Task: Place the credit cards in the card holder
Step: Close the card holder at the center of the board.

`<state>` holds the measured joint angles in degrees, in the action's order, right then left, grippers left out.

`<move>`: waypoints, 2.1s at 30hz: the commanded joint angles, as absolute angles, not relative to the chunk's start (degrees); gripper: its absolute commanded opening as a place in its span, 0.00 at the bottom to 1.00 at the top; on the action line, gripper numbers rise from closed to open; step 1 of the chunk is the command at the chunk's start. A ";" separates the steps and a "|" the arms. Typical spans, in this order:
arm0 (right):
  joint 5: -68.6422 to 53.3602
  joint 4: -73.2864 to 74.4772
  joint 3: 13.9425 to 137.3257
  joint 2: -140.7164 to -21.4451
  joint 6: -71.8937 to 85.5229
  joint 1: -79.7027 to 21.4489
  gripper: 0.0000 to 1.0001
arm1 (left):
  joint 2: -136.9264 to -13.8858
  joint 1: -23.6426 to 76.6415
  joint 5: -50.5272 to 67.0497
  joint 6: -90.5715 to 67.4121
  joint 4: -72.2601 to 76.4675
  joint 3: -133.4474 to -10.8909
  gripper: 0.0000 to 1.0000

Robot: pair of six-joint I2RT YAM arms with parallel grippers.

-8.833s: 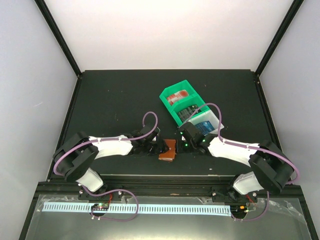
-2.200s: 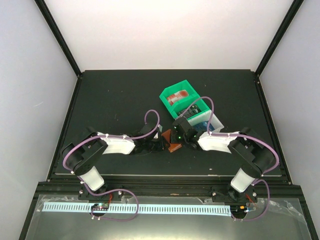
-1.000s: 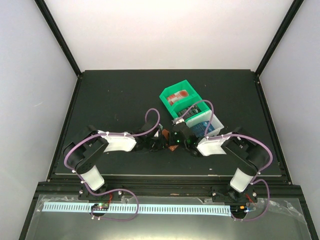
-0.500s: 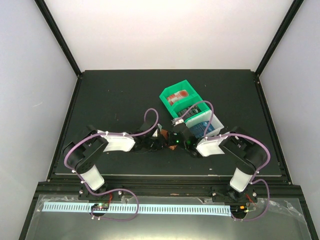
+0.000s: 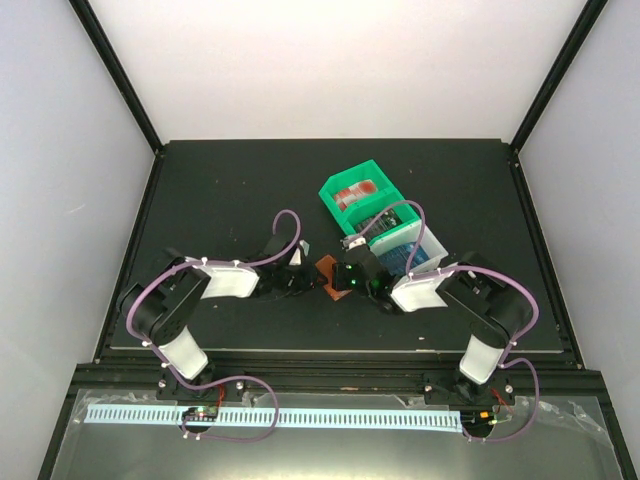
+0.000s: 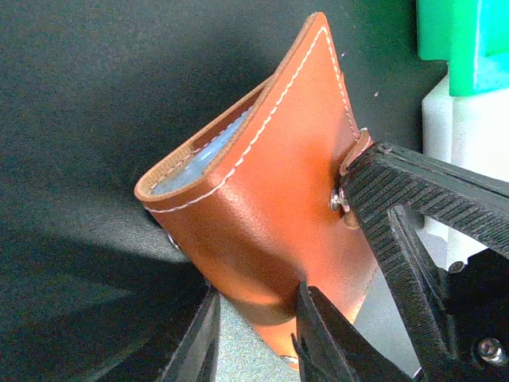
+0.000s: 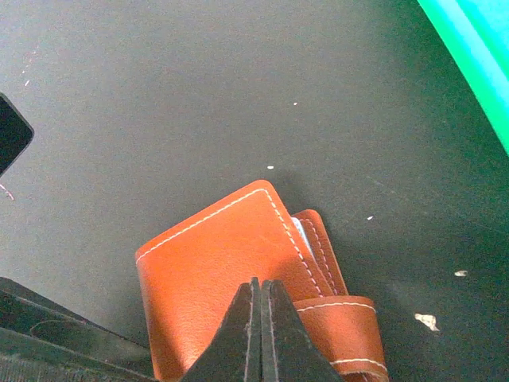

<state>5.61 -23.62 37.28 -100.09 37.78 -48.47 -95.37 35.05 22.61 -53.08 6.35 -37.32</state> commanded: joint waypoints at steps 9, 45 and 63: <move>0.61 -4.36 33.30 -107.58 37.26 -50.91 0.01 | -102.79 33.15 13.93 -49.62 -1.64 -36.90 0.28; -6.37 -0.18 30.40 -115.88 37.83 -49.48 0.01 | -107.08 31.61 14.46 -47.86 -4.37 -41.69 0.26; -2.67 1.07 29.66 -112.02 40.13 -49.71 0.01 | -106.49 30.46 14.17 -46.55 -5.62 -43.17 0.27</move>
